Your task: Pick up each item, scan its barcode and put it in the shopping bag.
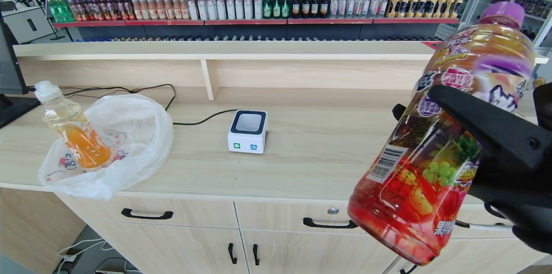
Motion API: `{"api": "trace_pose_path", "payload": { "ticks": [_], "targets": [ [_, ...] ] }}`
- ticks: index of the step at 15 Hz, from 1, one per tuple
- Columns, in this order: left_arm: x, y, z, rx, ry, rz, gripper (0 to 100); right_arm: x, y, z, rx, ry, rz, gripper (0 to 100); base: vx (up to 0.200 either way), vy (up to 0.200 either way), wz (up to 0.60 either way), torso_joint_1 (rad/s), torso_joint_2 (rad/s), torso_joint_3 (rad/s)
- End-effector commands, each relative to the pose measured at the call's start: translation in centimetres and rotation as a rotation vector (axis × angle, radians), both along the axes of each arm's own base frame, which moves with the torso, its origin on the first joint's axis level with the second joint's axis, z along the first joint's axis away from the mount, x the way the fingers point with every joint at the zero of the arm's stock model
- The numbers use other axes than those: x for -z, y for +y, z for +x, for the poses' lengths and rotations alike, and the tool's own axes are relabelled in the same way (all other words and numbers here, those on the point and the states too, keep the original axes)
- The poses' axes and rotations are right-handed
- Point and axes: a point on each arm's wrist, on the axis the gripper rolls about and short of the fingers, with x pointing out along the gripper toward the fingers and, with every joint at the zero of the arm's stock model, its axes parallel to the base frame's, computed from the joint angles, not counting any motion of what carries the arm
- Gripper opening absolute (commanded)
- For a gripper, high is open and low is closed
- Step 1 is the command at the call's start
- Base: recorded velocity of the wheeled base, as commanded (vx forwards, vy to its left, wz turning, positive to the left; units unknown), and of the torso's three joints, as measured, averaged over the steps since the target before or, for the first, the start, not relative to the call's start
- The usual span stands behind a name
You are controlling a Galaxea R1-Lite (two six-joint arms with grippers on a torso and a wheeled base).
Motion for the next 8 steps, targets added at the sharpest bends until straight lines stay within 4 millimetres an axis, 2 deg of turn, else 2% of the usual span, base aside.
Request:
{"api": "trace_pose_path", "payload": {
  "ticks": [1, 4, 6, 8],
  "targets": [
    [0.0, 0.0, 0.0, 0.000, 0.001, 0.000, 0, 0.3, -1.1, -1.6, -0.024, 0.010, 0.012, 0, 0.000, 0.000, 0.00, 0.000, 0.00, 0.000],
    [0.0, 0.0, 0.0, 0.000, -0.001, 0.000, 0, 1.5, -2.5, -3.9, -0.102, 0.079, 0.030, 0, 0.000, 0.000, 0.00, 0.000, 0.00, 0.000],
    [0.0, 0.0, 0.0, 0.000, -0.001, 0.000, 0, 1.7, -2.9, -4.3, -0.109, 0.086, 0.033, 0, 0.000, 0.000, 0.00, 0.000, 0.00, 0.000],
    [0.0, 0.0, 0.0, 0.000, -0.001, 0.000, 0, 1.0, -2.7, -4.2, -0.113, 0.066, 0.055, 0, 0.000, 0.000, 0.00, 0.000, 0.00, 0.000]
  ]
}}
